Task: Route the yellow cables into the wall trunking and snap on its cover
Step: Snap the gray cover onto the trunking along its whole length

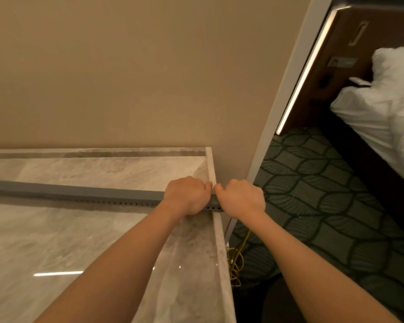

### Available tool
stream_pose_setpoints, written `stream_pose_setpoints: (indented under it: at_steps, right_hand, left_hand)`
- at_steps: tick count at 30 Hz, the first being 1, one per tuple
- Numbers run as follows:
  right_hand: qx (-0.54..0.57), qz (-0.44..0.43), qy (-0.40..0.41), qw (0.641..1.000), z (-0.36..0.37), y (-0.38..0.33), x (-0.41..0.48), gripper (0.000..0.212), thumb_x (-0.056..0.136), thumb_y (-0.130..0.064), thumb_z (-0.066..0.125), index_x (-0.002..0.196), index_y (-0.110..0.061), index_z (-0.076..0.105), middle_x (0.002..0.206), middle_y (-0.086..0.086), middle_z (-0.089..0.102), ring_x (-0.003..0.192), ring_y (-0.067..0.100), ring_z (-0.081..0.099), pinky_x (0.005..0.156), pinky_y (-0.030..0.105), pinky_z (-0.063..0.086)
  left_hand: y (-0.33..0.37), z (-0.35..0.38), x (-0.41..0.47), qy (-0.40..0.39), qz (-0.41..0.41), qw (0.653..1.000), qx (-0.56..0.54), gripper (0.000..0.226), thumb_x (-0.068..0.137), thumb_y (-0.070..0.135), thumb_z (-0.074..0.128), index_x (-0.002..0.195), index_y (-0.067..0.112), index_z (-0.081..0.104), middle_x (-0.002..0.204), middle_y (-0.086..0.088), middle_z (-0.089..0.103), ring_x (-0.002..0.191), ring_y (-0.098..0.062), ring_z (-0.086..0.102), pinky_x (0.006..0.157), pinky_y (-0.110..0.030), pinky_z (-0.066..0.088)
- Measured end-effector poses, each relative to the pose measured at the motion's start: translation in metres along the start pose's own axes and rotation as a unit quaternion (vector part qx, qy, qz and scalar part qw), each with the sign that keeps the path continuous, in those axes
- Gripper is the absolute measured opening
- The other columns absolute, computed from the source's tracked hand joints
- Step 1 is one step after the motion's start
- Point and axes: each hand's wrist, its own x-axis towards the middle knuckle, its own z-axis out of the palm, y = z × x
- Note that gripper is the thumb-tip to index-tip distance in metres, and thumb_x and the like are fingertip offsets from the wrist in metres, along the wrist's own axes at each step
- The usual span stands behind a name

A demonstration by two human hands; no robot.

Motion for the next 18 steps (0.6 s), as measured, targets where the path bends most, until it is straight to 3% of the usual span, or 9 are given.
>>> stream_pose_setpoints:
  at_steps: [2,5,9,11,14,18]
  right_hand:
    - [-0.005,-0.006,-0.016,1.000,0.000,0.001,0.001,0.049,0.092,-0.043,0.020,0.083,-0.014,0.058,0.059,-0.002,0.038,0.048,0.014,0.034,0.043,0.027,0.020]
    - [0.017,0.004,-0.039,0.999,-0.002,0.001,0.004,0.053,0.091,-0.047,0.022,0.077,-0.011,0.058,0.059,-0.001,0.043,0.050,0.015,0.039,0.044,0.026,0.023]
    - [0.085,0.022,-0.111,0.990,-0.006,0.002,0.009,0.058,0.090,-0.051,0.023,0.062,-0.013,0.058,0.046,-0.002,0.055,0.044,0.014,0.053,0.046,0.025,0.031]
    - [0.146,0.035,-0.172,0.974,-0.010,0.002,0.013,0.057,0.089,-0.050,0.024,0.061,-0.014,0.058,0.041,0.000,0.059,0.039,0.013,0.059,0.051,0.025,0.042]
    - [0.205,0.034,-0.226,0.952,-0.012,0.003,0.019,0.054,0.091,-0.046,0.022,0.067,-0.012,0.057,0.051,0.006,0.064,0.045,0.018,0.064,0.061,0.031,0.054]
    - [0.205,0.033,-0.216,0.954,-0.013,0.002,0.020,0.051,0.094,-0.039,0.020,0.069,-0.011,0.054,0.048,0.004,0.062,0.037,0.014,0.061,0.050,0.026,0.048]
  left_hand:
    - [0.002,0.001,0.000,-0.001,0.016,1.000,0.020,0.034,0.099,0.027,0.021,0.112,0.015,0.051,0.110,-0.011,0.058,0.097,-0.031,0.055,0.065,-0.037,0.036]
    - [0.004,0.001,-0.001,-0.006,0.018,0.999,0.033,0.032,0.098,0.024,0.025,0.112,0.014,0.053,0.110,-0.010,0.058,0.097,-0.030,0.055,0.065,-0.036,0.036]
    - [0.005,0.001,-0.003,0.005,0.010,1.000,0.029,0.031,0.098,0.024,0.024,0.108,0.014,0.052,0.096,-0.009,0.055,0.081,-0.024,0.047,0.059,-0.034,0.031]
    - [0.005,0.002,-0.003,0.014,-0.002,1.000,0.014,0.033,0.098,0.027,0.022,0.101,0.016,0.053,0.081,-0.005,0.044,0.075,-0.022,0.041,0.052,-0.030,0.025]
    - [0.005,0.004,-0.004,0.024,-0.023,0.999,-0.013,0.031,0.097,0.032,0.019,0.084,0.021,0.045,0.071,-0.001,0.036,0.071,-0.021,0.040,0.052,-0.030,0.023]
    - [0.006,0.006,-0.004,0.049,-0.055,0.996,-0.059,0.042,0.095,0.034,0.021,0.062,0.014,0.038,0.064,-0.001,0.038,0.055,-0.016,0.035,0.049,-0.029,0.021]
